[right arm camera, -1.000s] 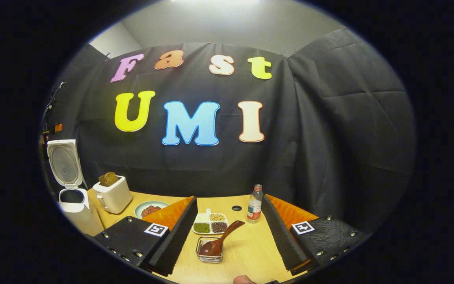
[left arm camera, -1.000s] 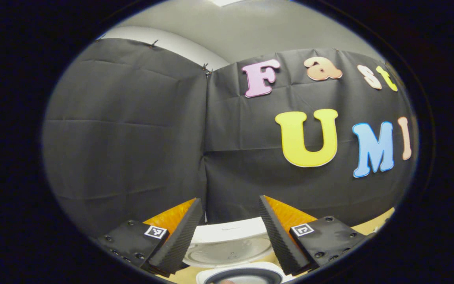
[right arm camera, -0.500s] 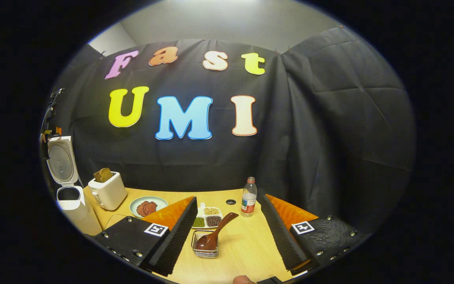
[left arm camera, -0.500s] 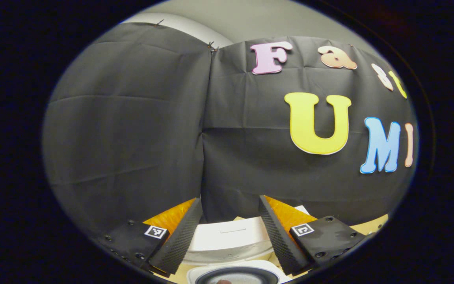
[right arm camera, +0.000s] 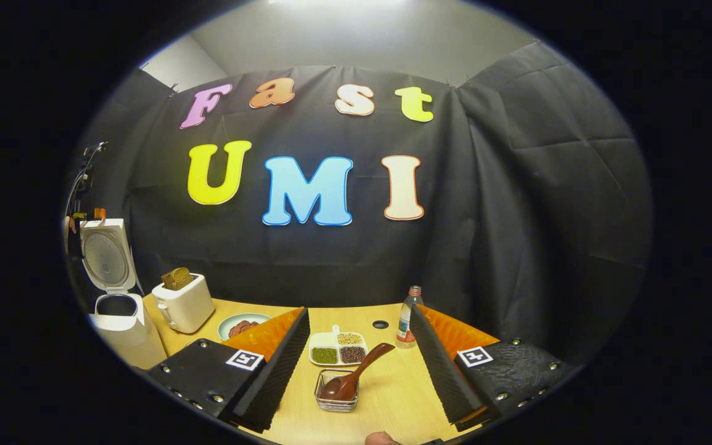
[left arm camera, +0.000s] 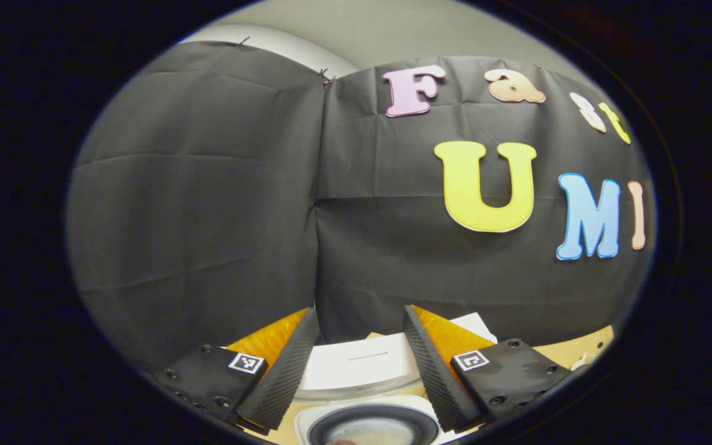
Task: Close the left gripper, press the button to open the rice cooker; take a wooden spoon from the chopstick holder with the right hand, scoop a spoonful of rice and pour it into the rice cooker, then put the wooden spoon back into the chopstick holder.
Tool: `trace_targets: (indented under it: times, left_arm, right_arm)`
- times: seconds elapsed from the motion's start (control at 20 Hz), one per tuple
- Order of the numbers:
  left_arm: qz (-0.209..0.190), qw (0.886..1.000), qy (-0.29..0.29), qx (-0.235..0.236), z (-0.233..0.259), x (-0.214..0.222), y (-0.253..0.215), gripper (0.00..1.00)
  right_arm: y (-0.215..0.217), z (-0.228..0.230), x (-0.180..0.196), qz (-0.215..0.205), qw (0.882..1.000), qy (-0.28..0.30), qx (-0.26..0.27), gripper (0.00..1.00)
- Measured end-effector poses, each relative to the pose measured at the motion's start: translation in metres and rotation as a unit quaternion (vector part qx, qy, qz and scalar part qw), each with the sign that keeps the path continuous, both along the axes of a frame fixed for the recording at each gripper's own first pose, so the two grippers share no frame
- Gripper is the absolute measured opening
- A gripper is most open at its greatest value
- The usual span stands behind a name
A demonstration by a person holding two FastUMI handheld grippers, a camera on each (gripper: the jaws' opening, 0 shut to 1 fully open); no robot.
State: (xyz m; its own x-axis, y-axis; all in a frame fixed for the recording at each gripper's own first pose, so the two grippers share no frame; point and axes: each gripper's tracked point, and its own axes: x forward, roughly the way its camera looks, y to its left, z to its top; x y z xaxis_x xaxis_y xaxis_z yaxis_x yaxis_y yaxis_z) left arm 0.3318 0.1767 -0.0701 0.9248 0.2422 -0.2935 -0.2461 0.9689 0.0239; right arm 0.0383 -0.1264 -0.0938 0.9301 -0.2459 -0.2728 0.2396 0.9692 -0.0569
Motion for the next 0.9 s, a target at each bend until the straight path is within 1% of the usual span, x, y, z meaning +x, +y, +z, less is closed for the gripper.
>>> trace_targets:
  times: [0.05,0.1,0.15,0.2,0.25,0.3,0.45,0.5,0.55,0.6,0.7,0.8,0.9]
  left_arm:
    - [-0.001,1.000,0.000,-0.001,0.001,-0.001,-0.001,0.96]
    - [-0.002,1.000,0.002,-0.002,0.001,-0.002,-0.002,0.92]
    - [-0.004,1.000,0.003,-0.002,0.001,-0.003,-0.004,0.95]
    - [-0.007,1.000,0.004,0.000,0.000,-0.010,-0.010,0.96]
    - [-0.009,1.000,0.003,0.002,-0.002,-0.017,-0.015,0.96]
    - [-0.011,1.000,0.003,0.002,-0.003,-0.025,-0.020,0.92]
    - [-0.016,1.000,0.003,0.001,-0.006,-0.035,-0.026,0.92]
    - [-0.018,1.000,0.005,0.000,-0.008,-0.037,-0.029,0.95]
    - [-0.020,1.000,0.006,-0.002,-0.009,-0.041,-0.033,0.95]
    - [-0.021,1.000,0.008,-0.003,-0.013,-0.048,-0.037,0.99]
    - [-0.023,1.000,0.011,-0.004,-0.018,-0.059,-0.042,0.99]
    - [-0.024,1.000,0.012,-0.007,-0.021,-0.068,-0.046,0.95]
    - [-0.026,1.000,0.013,-0.008,-0.026,-0.074,-0.054,0.94]
  right_arm:
    - [0.001,-0.001,0.002,0.005,1.000,0.000,-0.002,0.98]
    - [0.000,-0.002,0.003,0.008,1.000,0.000,-0.004,0.98]
    - [0.001,-0.002,0.004,0.011,1.000,0.000,-0.003,0.98]
    - [0.001,-0.003,0.006,0.015,1.000,0.000,0.000,0.98]
    - [0.002,-0.004,0.009,0.017,1.000,0.000,0.003,0.99]
    - [0.001,-0.005,0.010,0.019,1.000,-0.001,0.005,0.98]
    - [0.000,-0.003,0.011,0.025,1.000,-0.002,0.006,0.98]
    - [-0.002,-0.002,0.012,0.026,1.000,-0.002,0.005,0.98]
    - [-0.003,-0.002,0.013,0.027,1.000,-0.003,0.007,0.98]
    - [-0.004,-0.001,0.013,0.028,1.000,-0.003,0.009,0.98]
    - [-0.004,-0.001,0.014,0.030,0.999,-0.004,0.011,0.98]
    - [-0.006,-0.003,0.015,0.034,0.999,-0.001,0.009,0.98]
    - [-0.007,-0.003,0.016,0.037,0.999,0.000,0.008,0.98]
